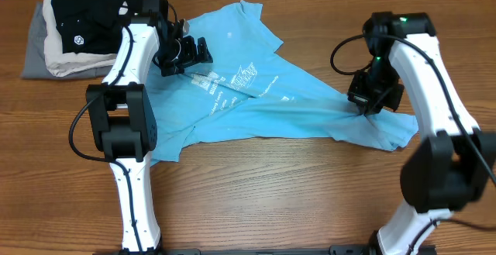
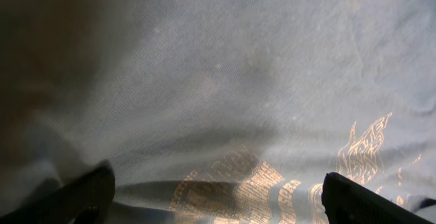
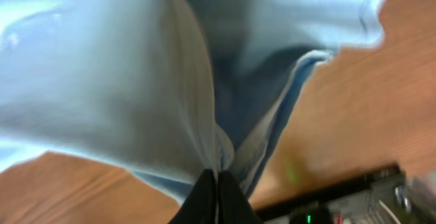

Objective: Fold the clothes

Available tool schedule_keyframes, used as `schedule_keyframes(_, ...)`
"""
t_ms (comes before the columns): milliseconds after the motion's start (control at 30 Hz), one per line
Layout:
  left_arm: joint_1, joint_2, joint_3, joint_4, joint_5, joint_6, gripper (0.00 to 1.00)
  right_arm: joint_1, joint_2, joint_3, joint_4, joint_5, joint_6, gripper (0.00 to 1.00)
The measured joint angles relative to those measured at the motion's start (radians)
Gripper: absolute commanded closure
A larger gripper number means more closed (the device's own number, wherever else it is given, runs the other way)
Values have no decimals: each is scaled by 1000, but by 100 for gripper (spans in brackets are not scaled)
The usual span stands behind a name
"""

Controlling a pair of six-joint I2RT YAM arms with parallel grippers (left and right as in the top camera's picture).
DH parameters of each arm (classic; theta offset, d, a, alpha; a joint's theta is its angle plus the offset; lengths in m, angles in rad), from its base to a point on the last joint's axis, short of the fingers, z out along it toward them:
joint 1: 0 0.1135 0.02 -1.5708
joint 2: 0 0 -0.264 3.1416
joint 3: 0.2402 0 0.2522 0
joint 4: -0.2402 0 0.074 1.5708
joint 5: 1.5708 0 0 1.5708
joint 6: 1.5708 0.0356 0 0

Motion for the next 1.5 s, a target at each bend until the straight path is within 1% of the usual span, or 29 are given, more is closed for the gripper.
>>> schedule_keyframes(67, 0, 0, 1, -17, 0, 0, 0, 26, -67, -10, -8, -2, 24, 96)
schedule_keyframes(167, 3, 0, 3, -40, -3, 0, 0, 73, -179, -73, -11, -6, 68, 96)
schedule_keyframes(300, 14, 0, 3, -58, 5, 4, 0, 134, -324, -234, -13, -17, 164, 96)
schedule_keyframes(400, 23, 0, 3, -60, 13, 3, 0, 167, -417, -380, 20, -24, 246, 96)
schedule_keyframes(600, 29, 0, 3, -62, 16, 5, 0, 184, -533, -621, 103, -33, 398, 96)
schedule_keyframes(733, 29, 0, 10, -86, 11, 14, 0, 183, -549, -726, 127, -32, 492, 96)
schedule_keyframes(767, 31, 0, 13, -101, 5, 21, 0, 183, -549, -739, 125, -29, 513, 91)
schedule_keyframes(800, 32, 0, 16, -116, -1, 24, 0, 183, -549, -749, 123, -26, 537, 76)
schedule_keyframes(833, 34, 0, 21, -135, -8, 29, 0, 183, -549, -753, 122, -21, 560, 15)
schedule_keyframes(867, 36, 0, 27, -152, -15, 34, 0, 183, -550, -753, 122, -17, 570, 0)
schedule_keyframes(1033, 43, 1, 106, -232, -35, 68, 0, 172, -552, -753, 187, 11, 595, 0)
schedule_keyframes(1133, 39, 1, 152, -267, -38, 92, 0, 131, -552, -753, 298, 22, 571, 0)
schedule_keyframes(1167, 34, 1, 159, -272, -40, 98, 0, 107, -552, -753, 347, 24, 548, 3)
schedule_keyframes(1233, 23, 1, 163, -276, -42, 107, 0, 47, -552, -753, 449, 21, 478, 19)
schedule_keyframes(1267, 14, 1, 163, -280, -43, 110, 0, 19, -551, -753, 492, 16, 451, 31)
schedule_keyframes(1300, 6, 1, 163, -283, -45, 110, 0, -11, -549, -753, 533, 7, 417, 40)
schedule_keyframes(1367, -10, 1, 163, -283, -45, 111, 0, -77, -534, -753, 598, -11, 361, 50)
schedule_keyframes(1433, -22, 1, 164, -282, -45, 113, 0, -141, -501, -753, 645, -24, 314, 66)
schedule_keyframes(1500, -35, 1, 164, -282, -45, 113, 0, -197, -453, -753, 694, -32, 285, 79)
